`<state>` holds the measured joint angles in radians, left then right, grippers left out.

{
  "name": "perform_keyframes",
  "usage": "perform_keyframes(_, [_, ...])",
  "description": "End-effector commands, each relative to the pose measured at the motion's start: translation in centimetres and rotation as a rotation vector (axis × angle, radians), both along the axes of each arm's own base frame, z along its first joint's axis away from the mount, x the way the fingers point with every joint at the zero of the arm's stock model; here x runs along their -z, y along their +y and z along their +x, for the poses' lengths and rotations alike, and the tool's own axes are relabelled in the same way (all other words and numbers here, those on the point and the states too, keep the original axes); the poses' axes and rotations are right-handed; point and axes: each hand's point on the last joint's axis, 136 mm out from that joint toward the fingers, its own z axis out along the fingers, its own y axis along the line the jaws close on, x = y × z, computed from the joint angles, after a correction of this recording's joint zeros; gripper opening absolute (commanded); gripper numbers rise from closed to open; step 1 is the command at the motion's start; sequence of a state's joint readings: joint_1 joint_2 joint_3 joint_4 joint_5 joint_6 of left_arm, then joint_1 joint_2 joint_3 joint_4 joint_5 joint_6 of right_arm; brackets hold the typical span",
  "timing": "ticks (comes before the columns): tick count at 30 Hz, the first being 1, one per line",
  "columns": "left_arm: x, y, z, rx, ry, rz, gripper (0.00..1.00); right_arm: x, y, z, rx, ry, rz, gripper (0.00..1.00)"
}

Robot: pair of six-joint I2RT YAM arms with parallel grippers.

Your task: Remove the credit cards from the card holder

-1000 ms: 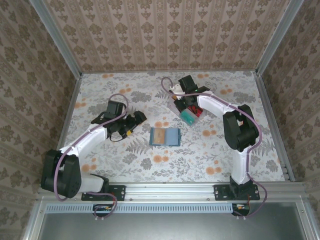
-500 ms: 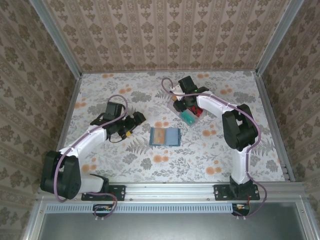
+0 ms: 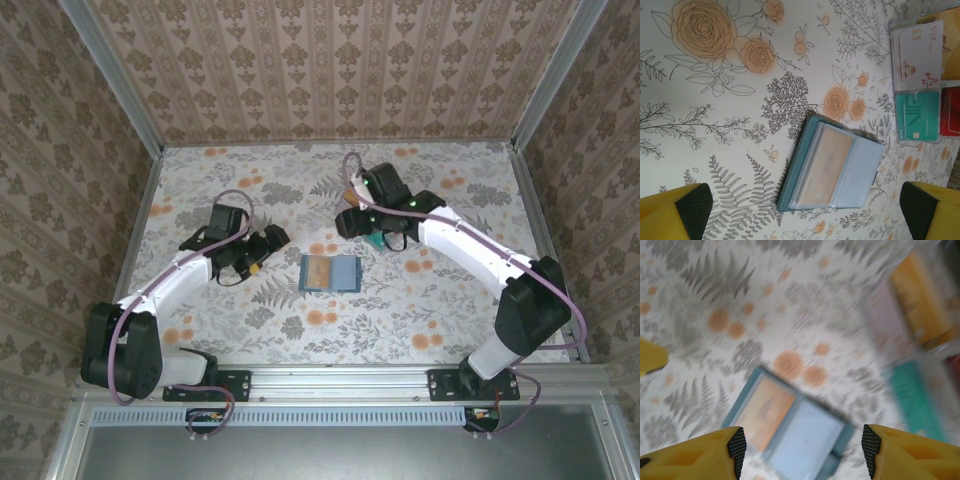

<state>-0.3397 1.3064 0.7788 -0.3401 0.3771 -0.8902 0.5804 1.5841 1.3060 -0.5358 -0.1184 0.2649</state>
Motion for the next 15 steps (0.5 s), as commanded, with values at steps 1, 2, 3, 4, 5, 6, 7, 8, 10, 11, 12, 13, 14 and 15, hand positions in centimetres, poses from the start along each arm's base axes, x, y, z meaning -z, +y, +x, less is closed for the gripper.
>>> perform_keyframes(1, [-0.5, 0.3, -0.4, 0.023, -0.011, 0.017, 1.0, 4.0, 0.6, -4.6, 0.111, 0.247, 0.015, 0.68])
perform_keyframes(2, [-0.6, 0.3, -0.4, 0.025, -0.01, 0.019, 1.0, 4.6, 1.0, -5.2, 0.124, 0.267, 0.008, 0.69])
perform_keyframes(3, [-0.6, 0.4, -0.5, 0.026, -0.01, 0.023, 1.0, 5.2, 1.4, -5.7, 0.135, 0.282, -0.004, 0.69])
perform_keyframes(4, [-0.5, 0.5, -0.6, 0.029, -0.007, 0.028, 1.0, 5.9, 1.8, -6.1, 0.144, 0.291, -0.021, 0.7])
perform_keyframes(5, [-0.5, 0.5, -0.6, 0.028, -0.005, 0.03, 1.0, 6.4, 2.2, -6.4, 0.15, 0.296, -0.033, 0.7])
perform_keyframes(6, [-0.4, 0.5, -0.7, 0.029, -0.002, 0.032, 1.0, 7.0, 2.7, -6.6, 0.153, 0.306, -0.047, 0.7])
perform_keyframes(7, [-0.3, 0.6, -0.8, 0.029, 0.0, 0.032, 1.0, 7.6, 3.1, -6.8, 0.163, 0.317, -0.065, 0.7])
perform_keyframes(8, [-0.2, 0.6, -0.9, 0.031, 0.001, 0.032, 1.0, 8.1, 3.4, -6.8, 0.173, 0.326, -0.08, 0.7])
perform_keyframes(10, [-0.1, 0.6, -1.0, 0.034, 0.006, 0.034, 1.0, 9.2, 4.1, -6.8, 0.192, 0.339, -0.108, 0.7])
perform_keyframes(11, [0.0, 0.6, -1.1, 0.034, 0.009, 0.035, 1.0, 9.6, 4.2, -6.6, 0.205, 0.343, -0.123, 0.7])
perform_keyframes(12, [0.0, 0.7, -1.1, 0.036, 0.007, 0.035, 1.0, 10.1, 4.3, -6.5, 0.209, 0.347, -0.137, 0.7])
perform_keyframes(13, [0.0, 0.7, -1.2, 0.035, 0.008, 0.035, 1.0, 10.7, 4.4, -6.4, 0.215, 0.357, -0.157, 0.69])
perform_keyframes(14, [0.1, 0.7, -1.2, 0.036, 0.009, 0.036, 1.0, 11.2, 4.3, -6.2, 0.225, 0.361, -0.177, 0.67])
perform_keyframes(15, [0.1, 0.7, -1.3, 0.039, 0.009, 0.034, 1.0, 11.6, 4.2, -6.0, 0.228, 0.365, -0.199, 0.65])
